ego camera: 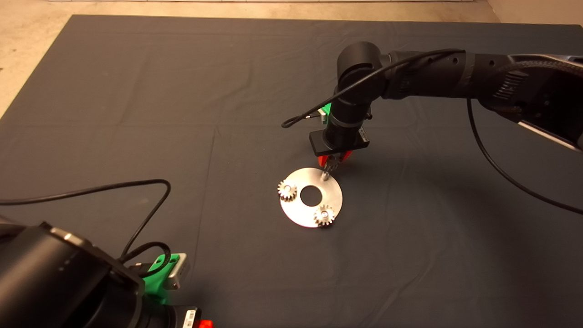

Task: Install three planetary gears onto the carrier pins

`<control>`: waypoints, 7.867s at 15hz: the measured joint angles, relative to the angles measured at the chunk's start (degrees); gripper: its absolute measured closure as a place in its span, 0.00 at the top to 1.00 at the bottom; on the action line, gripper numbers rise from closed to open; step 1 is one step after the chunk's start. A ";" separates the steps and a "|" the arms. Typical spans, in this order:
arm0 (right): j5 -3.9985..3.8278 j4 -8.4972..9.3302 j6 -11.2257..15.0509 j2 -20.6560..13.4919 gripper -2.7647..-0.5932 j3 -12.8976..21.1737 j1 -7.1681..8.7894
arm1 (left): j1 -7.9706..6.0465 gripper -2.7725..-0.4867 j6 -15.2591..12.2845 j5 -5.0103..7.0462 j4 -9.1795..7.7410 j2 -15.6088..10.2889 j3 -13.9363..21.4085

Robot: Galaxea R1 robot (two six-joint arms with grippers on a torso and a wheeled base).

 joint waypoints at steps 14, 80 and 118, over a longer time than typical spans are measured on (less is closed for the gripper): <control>-0.01 0.18 -0.02 0.67 0.21 -0.03 0.05 | 0.99 1.00 0.00 0.02 -0.02 0.00 0.00; -2.38 1.12 -6.40 1.86 0.21 5.32 -0.56 | 3.18 1.00 0.00 0.02 0.00 0.00 0.02; -0.15 -0.11 -3.54 0.33 0.21 3.61 1.05 | 4.18 1.00 0.00 0.00 0.02 1.27 0.02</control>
